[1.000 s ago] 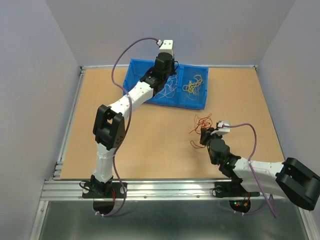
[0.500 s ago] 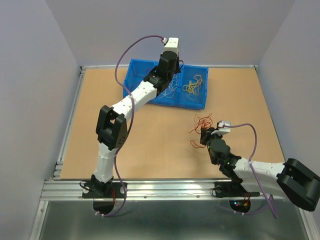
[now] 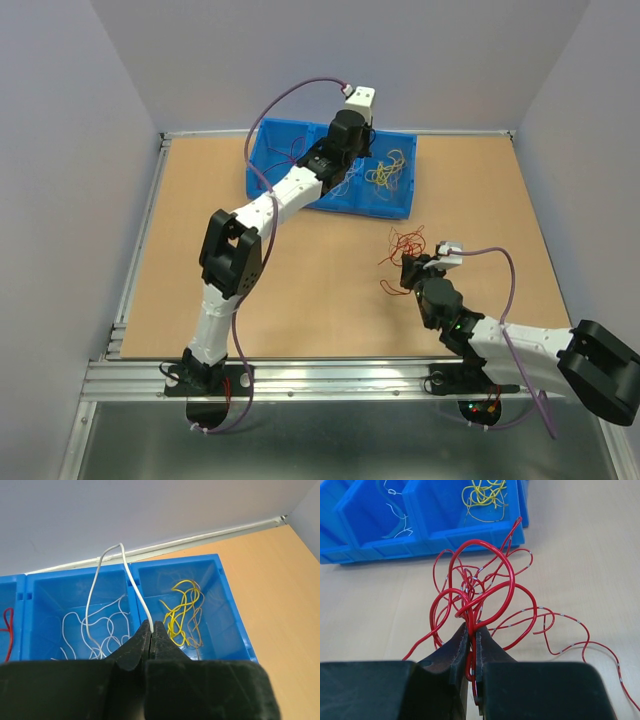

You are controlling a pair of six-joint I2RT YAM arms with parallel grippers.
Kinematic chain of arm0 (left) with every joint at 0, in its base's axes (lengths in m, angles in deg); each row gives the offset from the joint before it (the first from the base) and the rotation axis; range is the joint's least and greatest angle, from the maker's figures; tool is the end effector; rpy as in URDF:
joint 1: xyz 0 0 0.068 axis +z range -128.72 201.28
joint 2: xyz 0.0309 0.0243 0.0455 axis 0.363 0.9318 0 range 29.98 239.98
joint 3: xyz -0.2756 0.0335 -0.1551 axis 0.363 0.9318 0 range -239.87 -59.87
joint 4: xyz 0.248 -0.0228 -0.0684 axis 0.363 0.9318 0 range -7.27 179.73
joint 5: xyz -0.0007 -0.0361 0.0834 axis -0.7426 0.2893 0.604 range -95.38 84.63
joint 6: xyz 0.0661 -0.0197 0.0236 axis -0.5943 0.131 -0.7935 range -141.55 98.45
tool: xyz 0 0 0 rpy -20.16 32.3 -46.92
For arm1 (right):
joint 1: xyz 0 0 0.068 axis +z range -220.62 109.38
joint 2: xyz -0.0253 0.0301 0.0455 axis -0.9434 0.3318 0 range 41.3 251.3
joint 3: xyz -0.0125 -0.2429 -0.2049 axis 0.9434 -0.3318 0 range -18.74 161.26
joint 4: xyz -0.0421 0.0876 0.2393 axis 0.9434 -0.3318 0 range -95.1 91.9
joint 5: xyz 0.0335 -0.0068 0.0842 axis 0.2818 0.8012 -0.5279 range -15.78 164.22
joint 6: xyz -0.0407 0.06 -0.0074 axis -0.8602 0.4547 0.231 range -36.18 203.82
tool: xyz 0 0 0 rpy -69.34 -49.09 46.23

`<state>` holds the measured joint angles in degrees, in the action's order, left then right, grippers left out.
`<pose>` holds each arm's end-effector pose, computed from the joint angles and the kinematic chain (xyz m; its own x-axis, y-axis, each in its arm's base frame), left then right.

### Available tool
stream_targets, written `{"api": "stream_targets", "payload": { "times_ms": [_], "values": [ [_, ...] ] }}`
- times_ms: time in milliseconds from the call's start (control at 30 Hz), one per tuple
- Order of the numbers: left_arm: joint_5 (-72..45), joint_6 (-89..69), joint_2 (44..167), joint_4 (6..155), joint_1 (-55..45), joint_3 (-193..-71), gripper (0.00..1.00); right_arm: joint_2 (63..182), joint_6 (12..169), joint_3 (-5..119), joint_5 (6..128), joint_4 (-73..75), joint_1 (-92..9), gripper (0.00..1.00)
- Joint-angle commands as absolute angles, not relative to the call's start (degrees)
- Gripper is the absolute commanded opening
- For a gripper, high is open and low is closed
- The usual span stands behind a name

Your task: Untangle the cables

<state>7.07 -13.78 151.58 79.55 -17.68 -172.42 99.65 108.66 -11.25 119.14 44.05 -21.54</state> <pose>0.4460 -0.3441 0.3855 -0.1392 -0.0572 -0.9886 0.4325 0.8946 -0.1127 0.1448 0.1017 0.2106 -0.1228 0.3124 -0.9420 -0.0291 0.9476 0.3181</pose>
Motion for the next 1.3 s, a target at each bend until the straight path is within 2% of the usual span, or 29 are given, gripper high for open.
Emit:
{"api": "stream_targets", "payload": {
  "times_ms": [0, 233, 633, 867, 1033, 1067, 1100, 1233, 1267],
  "values": [
    [6.67, -15.84, 152.58, 77.64, -18.27, -175.71, 0.00, 98.08, 108.25, -12.85, 119.48, 45.32, -21.85, 0.01],
    [8.52, -17.34, 152.85, 77.73, -16.87, -175.18, 0.00, 98.16, 108.34, -12.94, 119.31, 45.23, -21.93, 0.01],
    [-4.04, -19.26, 155.30, 79.30, -7.64, -167.89, 0.00, 98.52, 108.43, -12.67, 119.39, 45.14, -21.93, 0.01],
    [-11.16, -24.01, 158.91, 85.08, -7.46, -171.56, 0.00, 100.01, 108.69, -11.80, 118.78, 45.14, -21.93, 0.01],
    [-15.66, -27.70, 159.79, 89.41, -7.55, -175.26, 0.21, 100.89, 108.78, -11.36, 118.78, 45.14, -21.93, 0.01],
    [-14.87, -29.10, 159.70, 90.72, -7.55, -175.53, 0.31, 100.80, 108.78, -11.36, 118.78, 45.14, -21.93, 0.01],
    [-14.87, -29.72, 159.79, 91.52, -7.55, -175.97, 0.34, 100.80, 108.78, -11.36, 118.69, 45.14, -21.85, 0.01],
    [-7.33, -32.53, 157.25, 94.95, -7.90, -176.42, 0.48, 100.19, 108.78, -11.71, 118.43, 45.23, -21.93, 0.00],
    [-6.35, -34.02, 154.46, 93.99, -8.07, -173.71, 0.55, 100.10, 108.78, -11.71, 118.34, 45.14, -21.93, 0.01]
  ]
}}
